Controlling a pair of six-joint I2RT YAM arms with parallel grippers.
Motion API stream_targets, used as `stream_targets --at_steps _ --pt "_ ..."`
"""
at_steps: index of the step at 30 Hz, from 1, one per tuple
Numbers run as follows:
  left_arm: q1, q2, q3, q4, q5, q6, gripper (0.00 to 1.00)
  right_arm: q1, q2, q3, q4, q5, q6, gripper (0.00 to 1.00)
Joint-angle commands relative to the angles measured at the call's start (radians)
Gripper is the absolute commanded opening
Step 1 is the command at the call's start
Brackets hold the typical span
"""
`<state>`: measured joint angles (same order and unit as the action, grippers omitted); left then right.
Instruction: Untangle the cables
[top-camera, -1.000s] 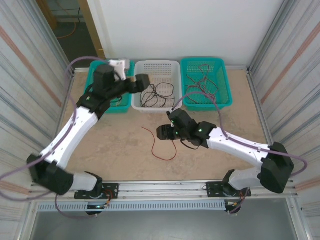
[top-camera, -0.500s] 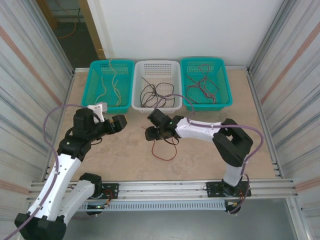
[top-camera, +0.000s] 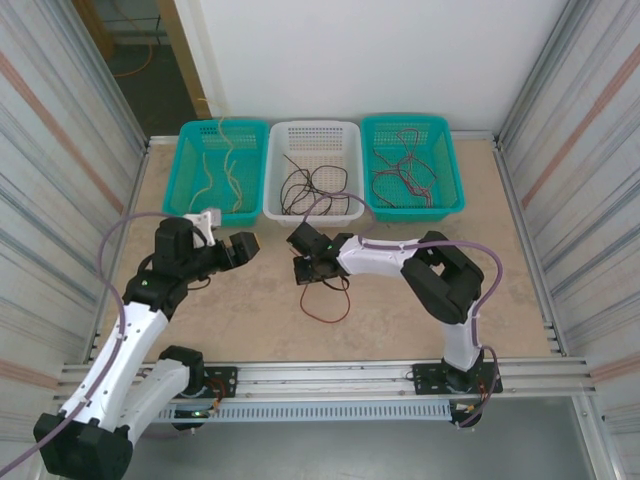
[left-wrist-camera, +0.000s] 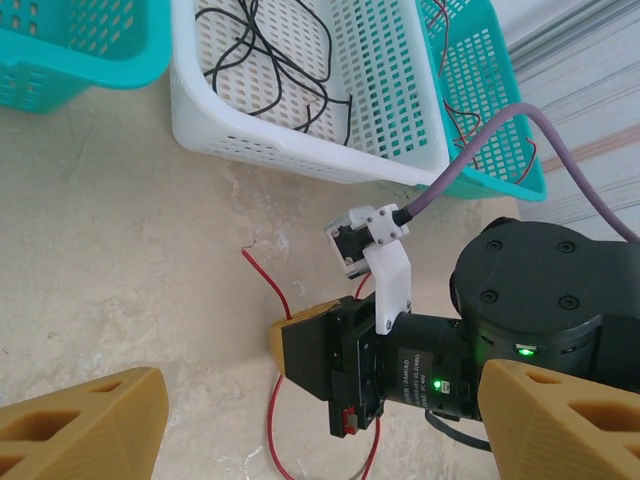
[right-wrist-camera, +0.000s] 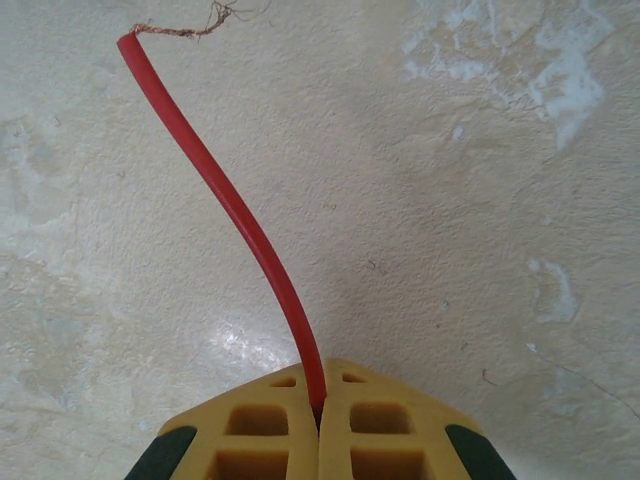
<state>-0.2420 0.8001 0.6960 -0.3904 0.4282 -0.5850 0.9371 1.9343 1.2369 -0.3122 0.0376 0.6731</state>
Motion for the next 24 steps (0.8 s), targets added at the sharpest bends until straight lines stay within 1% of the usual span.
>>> stream_targets --at_steps 1,5,9,13,15,19,21,24 --pt "-0.003 0.000 -0.025 0.089 0.058 -0.039 0.81 0.011 -0.137 -0.018 0.028 0.013 -0.007 0.00" --pt "-0.046 0.014 -0.040 0.135 0.043 -0.059 0.82 0.005 -0.271 -0.050 0.088 -0.035 -0.032 0.00" --pt "-0.148 0.065 -0.030 0.180 0.018 -0.056 0.82 0.000 -0.370 -0.059 0.127 -0.081 -0.030 0.00" --pt "-0.247 0.097 0.002 0.196 -0.030 -0.022 0.85 0.000 -0.439 -0.050 0.134 -0.103 -0.024 0.00" --pt "-0.272 0.114 0.020 0.192 -0.045 -0.005 0.85 -0.001 -0.473 -0.047 0.135 -0.104 -0.016 0.00" --pt "-0.292 0.130 0.033 0.212 -0.021 0.008 0.85 -0.001 -0.537 -0.048 0.133 -0.105 -0.004 0.00" --pt "-0.301 0.133 0.034 0.228 -0.003 0.011 0.82 -0.001 -0.565 -0.055 0.134 -0.104 0.002 0.00" --pt "-0.322 0.141 0.037 0.255 0.022 0.012 0.74 -0.001 -0.596 -0.067 0.131 -0.086 0.003 0.00"
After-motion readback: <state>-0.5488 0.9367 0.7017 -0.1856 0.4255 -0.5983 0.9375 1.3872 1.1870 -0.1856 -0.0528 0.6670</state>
